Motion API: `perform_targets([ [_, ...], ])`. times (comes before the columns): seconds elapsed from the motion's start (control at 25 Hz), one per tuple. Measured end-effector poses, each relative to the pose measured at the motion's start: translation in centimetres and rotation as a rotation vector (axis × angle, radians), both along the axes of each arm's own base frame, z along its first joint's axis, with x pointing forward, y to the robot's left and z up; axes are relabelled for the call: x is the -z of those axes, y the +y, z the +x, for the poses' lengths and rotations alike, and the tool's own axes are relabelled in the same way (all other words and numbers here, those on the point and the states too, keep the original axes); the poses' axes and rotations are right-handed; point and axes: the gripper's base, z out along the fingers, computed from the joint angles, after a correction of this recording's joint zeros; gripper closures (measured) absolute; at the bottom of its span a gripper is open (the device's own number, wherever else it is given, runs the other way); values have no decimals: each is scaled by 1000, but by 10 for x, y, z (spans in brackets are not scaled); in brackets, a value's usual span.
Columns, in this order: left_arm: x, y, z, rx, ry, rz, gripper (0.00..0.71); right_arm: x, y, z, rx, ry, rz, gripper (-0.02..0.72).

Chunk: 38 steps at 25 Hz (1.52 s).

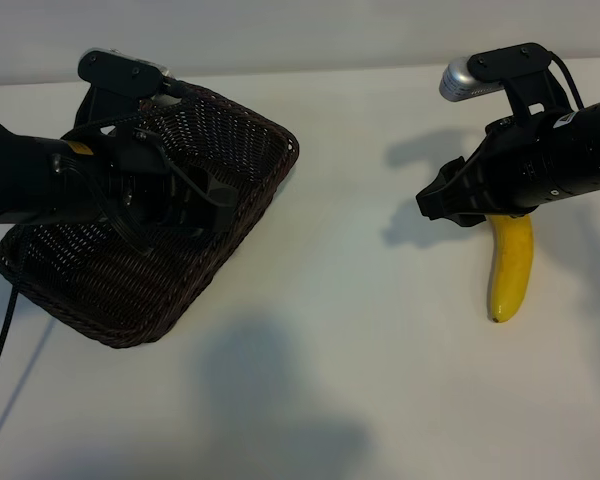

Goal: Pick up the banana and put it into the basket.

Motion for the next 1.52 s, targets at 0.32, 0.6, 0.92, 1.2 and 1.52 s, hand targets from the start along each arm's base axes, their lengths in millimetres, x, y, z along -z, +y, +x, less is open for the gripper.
perform_targets([
  [0.32,0,0,0,1,1,0,184,0,0,0,0,0,0,198],
  [0.6,0,0,-2,7,18,-2,184,0,0,0,0,0,0,198],
  [0.92,1,20,-5,-143,211,-86,184,0,0,0,0,0,0,198],
  [1.2,-4,55,-9,-300,351,-150,184,0,0,0,0,0,0,198],
  [1.52,-15,82,-23,-462,430,-89,184,0,0,0,0,0,0,198],
])
